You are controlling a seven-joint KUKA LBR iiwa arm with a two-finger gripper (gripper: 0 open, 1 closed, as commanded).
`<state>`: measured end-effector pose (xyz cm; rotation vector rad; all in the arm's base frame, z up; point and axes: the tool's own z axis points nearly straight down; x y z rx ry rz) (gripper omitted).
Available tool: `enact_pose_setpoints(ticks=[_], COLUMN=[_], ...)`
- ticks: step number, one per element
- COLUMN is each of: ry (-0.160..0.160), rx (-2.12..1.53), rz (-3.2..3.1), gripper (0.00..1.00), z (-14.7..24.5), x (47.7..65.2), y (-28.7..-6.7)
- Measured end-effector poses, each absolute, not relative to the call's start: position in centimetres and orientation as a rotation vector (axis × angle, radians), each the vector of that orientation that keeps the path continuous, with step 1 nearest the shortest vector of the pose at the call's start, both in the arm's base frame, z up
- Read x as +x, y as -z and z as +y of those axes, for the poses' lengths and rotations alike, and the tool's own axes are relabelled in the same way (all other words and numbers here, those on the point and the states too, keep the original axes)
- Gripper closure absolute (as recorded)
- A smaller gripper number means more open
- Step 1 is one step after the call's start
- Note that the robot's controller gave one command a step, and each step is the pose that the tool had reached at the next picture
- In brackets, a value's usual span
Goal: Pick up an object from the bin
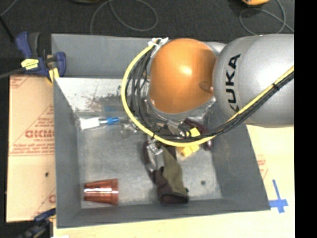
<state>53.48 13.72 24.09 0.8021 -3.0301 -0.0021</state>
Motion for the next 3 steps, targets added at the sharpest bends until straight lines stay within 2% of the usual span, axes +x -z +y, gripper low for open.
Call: enact_pose_setpoints(ticks=[1, 2, 3], ry=[0.005, 0.004, -0.004], rx=[0.621, 0.573, 0.992], rz=[-3.098, -3.095, -3.002], gripper=[0.00, 0.00, 0.00], z=[11.7, 9.0, 8.0], x=[55.3, 56.4, 57.0], y=[-24.8, -28.7, -30.8])
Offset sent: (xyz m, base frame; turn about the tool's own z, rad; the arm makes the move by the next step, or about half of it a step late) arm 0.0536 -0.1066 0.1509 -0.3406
